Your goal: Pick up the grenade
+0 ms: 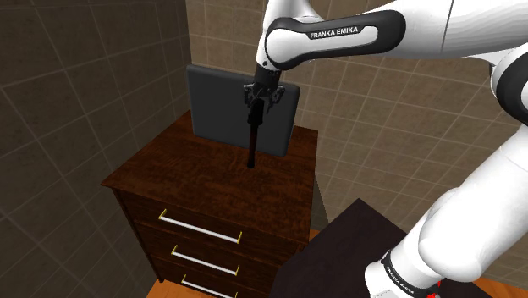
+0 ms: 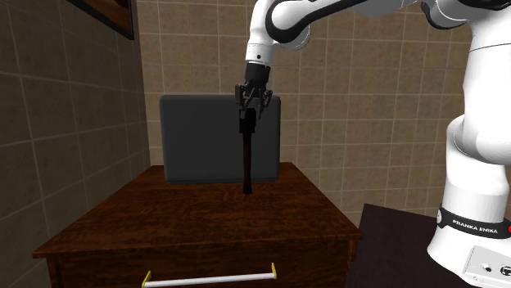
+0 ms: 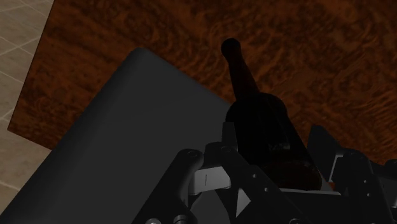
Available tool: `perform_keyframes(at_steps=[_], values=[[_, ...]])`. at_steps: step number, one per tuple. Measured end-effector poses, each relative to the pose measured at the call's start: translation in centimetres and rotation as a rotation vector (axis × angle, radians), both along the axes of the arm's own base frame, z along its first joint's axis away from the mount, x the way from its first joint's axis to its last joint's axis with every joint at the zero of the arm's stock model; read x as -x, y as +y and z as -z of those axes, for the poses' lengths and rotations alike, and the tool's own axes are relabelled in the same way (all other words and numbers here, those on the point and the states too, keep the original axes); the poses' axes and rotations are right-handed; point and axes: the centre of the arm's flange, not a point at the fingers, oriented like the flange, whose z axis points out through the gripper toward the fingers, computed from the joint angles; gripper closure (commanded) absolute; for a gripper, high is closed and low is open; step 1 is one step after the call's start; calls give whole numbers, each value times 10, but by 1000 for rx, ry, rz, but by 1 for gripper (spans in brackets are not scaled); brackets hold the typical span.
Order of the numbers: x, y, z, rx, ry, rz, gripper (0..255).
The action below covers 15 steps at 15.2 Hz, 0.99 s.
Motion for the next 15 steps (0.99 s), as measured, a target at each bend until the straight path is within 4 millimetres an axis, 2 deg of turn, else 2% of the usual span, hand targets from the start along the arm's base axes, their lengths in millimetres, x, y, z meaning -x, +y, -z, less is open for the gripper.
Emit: perform_keyframes(at_steps=[7, 15], values=[[0, 0, -2, 0, 0, 0, 255], [-1, 0, -41, 0, 1, 0, 255]])
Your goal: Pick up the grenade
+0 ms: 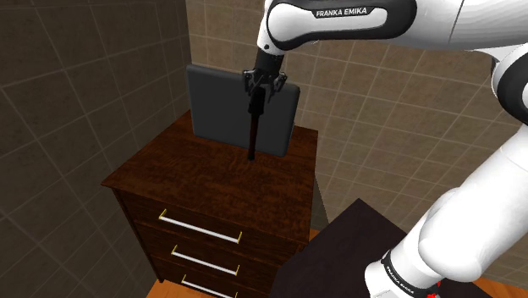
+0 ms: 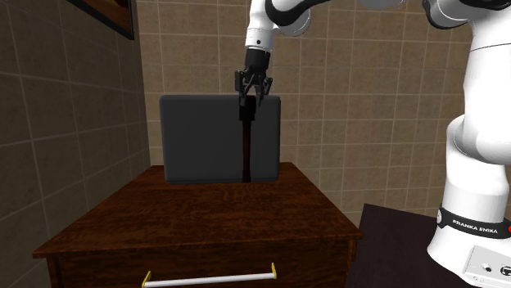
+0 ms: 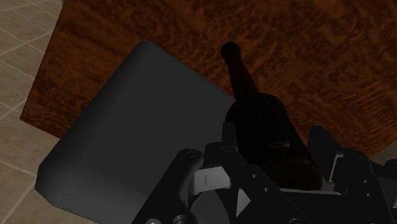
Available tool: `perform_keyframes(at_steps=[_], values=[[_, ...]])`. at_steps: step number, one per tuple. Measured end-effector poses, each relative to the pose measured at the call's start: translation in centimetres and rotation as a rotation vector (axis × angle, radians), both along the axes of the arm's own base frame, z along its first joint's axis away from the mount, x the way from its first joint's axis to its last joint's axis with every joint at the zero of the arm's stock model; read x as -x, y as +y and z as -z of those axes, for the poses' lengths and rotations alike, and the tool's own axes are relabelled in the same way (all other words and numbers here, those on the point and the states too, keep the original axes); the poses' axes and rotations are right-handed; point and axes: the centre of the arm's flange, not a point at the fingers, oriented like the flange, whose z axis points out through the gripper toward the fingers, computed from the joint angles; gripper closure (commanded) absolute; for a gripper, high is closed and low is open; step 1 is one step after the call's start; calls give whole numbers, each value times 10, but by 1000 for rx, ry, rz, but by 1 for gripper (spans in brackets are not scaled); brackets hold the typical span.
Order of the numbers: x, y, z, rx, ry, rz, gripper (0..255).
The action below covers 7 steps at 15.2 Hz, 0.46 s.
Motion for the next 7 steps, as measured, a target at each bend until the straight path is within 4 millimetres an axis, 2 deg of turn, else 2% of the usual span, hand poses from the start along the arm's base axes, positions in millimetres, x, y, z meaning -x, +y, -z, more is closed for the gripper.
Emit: perform_keyframes(at_steps=[7], values=[[1, 0, -35, 0, 0, 0, 255]])
